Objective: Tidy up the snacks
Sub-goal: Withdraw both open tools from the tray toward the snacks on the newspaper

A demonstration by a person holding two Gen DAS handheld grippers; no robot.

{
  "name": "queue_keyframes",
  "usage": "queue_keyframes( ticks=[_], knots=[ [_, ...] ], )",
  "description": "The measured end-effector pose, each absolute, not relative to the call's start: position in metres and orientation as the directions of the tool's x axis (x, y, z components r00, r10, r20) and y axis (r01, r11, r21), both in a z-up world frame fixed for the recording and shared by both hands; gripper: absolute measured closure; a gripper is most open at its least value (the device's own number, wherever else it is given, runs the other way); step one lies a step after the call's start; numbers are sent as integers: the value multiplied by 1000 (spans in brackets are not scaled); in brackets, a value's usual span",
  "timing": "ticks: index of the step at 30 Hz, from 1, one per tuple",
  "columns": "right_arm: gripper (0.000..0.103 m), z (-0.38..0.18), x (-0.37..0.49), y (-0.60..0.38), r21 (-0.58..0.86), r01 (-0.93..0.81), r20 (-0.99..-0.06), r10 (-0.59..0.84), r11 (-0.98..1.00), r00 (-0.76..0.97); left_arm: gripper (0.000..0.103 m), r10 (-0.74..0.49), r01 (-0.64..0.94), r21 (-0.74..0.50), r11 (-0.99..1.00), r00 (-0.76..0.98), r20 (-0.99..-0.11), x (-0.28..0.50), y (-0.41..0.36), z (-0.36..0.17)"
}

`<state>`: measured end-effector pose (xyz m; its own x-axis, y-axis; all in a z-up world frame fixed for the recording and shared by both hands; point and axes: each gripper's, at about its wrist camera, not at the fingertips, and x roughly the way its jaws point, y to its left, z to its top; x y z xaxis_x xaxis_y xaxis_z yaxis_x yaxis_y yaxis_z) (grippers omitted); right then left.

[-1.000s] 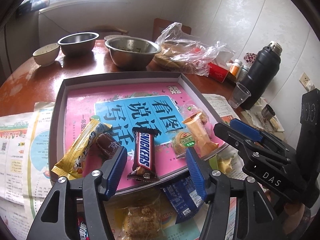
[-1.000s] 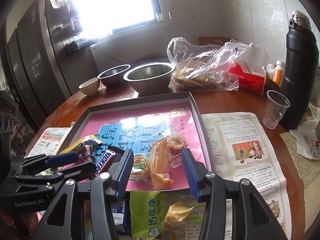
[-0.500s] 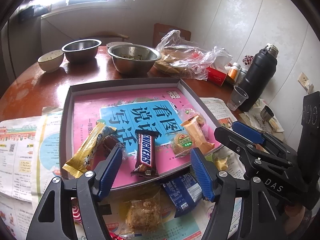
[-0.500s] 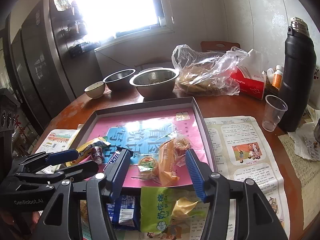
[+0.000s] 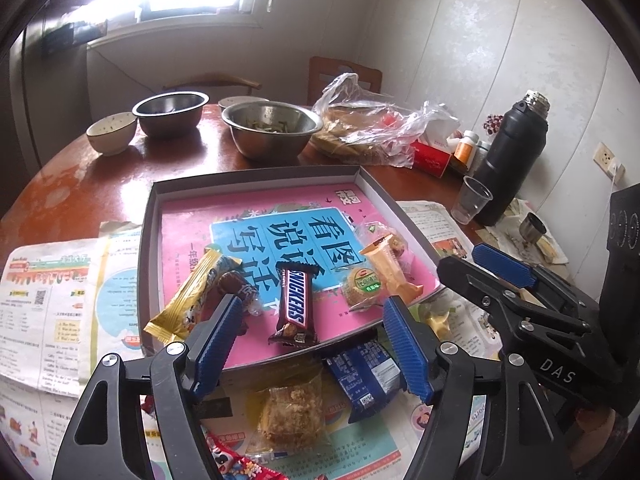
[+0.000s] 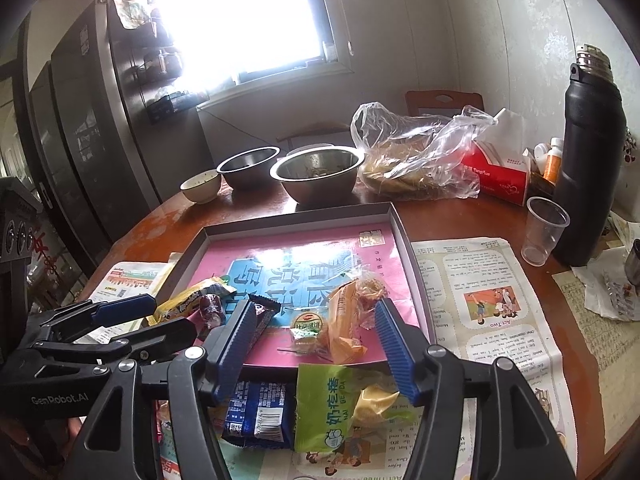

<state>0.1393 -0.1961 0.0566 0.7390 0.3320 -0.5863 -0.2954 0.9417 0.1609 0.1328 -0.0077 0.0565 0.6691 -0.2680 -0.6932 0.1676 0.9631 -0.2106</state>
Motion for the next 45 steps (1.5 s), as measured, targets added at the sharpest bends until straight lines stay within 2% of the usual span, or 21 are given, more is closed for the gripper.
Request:
queue_keyframes(
  ticks=[25,45],
  knots=[
    [38,59,106,-184,159,-359,-578,382,920,721,28,-204,95,-193,976,697,-687,100,21,70],
    [38,45,89,-174,146,-397,-606,399,906,688,28,-137,-20,-204,979,673,-727,77,73,50]
  ],
)
